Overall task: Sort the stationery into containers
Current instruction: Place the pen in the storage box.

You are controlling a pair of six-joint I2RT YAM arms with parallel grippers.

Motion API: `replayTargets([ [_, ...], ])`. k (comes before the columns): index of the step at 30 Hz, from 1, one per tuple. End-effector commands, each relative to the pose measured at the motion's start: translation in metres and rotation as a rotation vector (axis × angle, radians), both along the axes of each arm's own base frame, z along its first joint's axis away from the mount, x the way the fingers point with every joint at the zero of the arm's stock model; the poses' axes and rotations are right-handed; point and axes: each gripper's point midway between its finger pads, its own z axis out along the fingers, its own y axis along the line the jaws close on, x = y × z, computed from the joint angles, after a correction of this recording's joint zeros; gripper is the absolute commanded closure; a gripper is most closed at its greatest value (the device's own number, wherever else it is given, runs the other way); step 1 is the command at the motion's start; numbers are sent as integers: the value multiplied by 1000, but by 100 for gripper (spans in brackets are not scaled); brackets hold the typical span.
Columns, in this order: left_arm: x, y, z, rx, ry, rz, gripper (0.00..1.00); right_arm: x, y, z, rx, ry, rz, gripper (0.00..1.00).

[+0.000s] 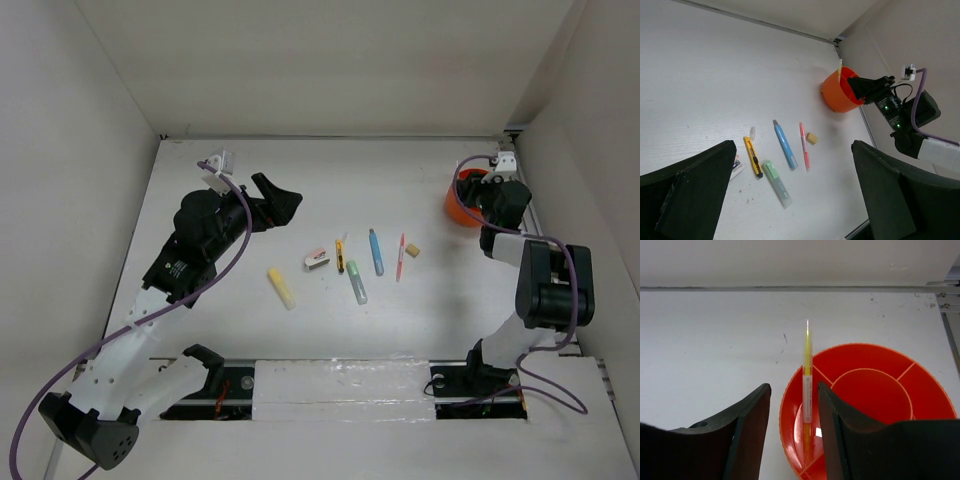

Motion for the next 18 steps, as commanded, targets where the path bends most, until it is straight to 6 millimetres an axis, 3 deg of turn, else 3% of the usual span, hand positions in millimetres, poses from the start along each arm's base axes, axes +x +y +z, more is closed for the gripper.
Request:
replayTargets([
  [1, 0, 1, 11, -6, -47, 2, 0, -3, 1, 54, -4, -144, 12, 51],
  [3, 0, 1, 11, -6, -47, 2, 0, -8, 7, 78, -12, -195, 23, 48],
  [5, 1, 3, 11, -4, -47, 13, 0, -13, 13, 84, -10, -190, 33, 45],
  [6, 2, 4, 12, -12, -43, 25, 0, -17, 28, 85, -5, -176, 64, 42],
  [7, 3, 5, 12, -11, -43, 34, 0, -20, 33, 104, -19, -198, 67, 41],
  [9, 10, 10, -4, 5, 14, 81, 0, -27, 57, 87, -52, -77, 86, 33],
  [10, 13, 11, -5, 14, 24, 96, 0, -32, 66, 97, -69, -64, 79, 22],
  [11, 18, 13, -8, 27, 37, 119, 0, -44, 74, 71, -99, 68, 69, 2],
  [12, 19, 15, -16, 37, 69, 131, 0, -49, 68, 65, -129, 119, -25, 1],
  [13, 20, 14, -15, 40, 74, 131, 0, -61, 94, 55, -141, 168, -1, 1],
  [14, 23, 14, -13, 42, 73, 142, 0, -71, 100, 51, -124, 207, -27, 1],
  [15, 25, 15, -21, 48, 98, 155, 0, -88, 100, 30, -145, 310, -58, 1],
  [18, 30, 16, -26, 60, 127, 178, 0, -120, 103, 9, -159, 435, -140, 1],
])
